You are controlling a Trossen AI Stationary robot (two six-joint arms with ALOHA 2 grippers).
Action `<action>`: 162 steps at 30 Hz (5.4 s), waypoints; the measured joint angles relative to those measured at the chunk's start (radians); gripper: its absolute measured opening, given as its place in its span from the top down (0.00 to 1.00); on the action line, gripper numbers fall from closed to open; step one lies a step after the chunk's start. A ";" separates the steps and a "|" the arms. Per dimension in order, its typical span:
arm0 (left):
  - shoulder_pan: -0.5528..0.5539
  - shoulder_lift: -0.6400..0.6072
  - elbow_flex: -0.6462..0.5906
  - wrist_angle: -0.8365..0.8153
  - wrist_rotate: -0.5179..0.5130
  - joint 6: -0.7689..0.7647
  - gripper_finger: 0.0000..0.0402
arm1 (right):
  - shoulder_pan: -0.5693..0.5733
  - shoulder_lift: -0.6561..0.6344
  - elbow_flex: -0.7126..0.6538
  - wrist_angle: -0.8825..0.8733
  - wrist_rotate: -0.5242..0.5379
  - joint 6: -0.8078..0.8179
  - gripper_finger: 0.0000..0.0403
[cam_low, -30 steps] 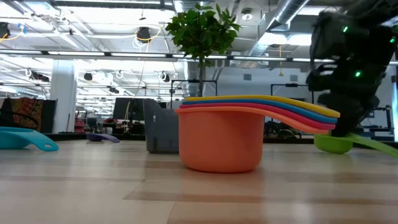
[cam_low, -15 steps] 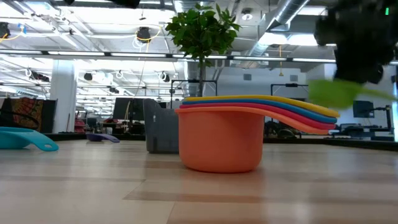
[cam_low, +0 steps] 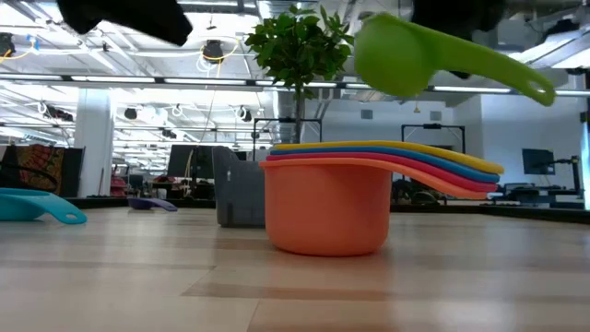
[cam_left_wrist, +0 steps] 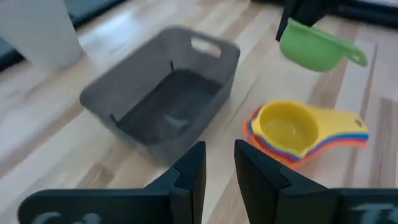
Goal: Nest measuring cups in basket
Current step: Stack the green measuring cup on the top of yellow measuring cup, then stack the light blue measuring cup on top of the green measuring cup
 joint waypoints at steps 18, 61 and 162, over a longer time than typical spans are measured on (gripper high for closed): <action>0.002 0.000 0.000 -0.240 0.058 -0.275 0.81 | -0.086 0.255 0.207 -0.036 -0.216 -0.042 0.90; 0.002 0.000 0.000 -0.250 0.051 -0.279 0.81 | -0.143 0.281 0.206 -0.057 -0.325 0.114 0.82; 0.676 -0.340 -0.520 -0.476 0.902 0.372 0.99 | 0.212 -0.322 -0.362 0.231 -0.056 -0.088 0.66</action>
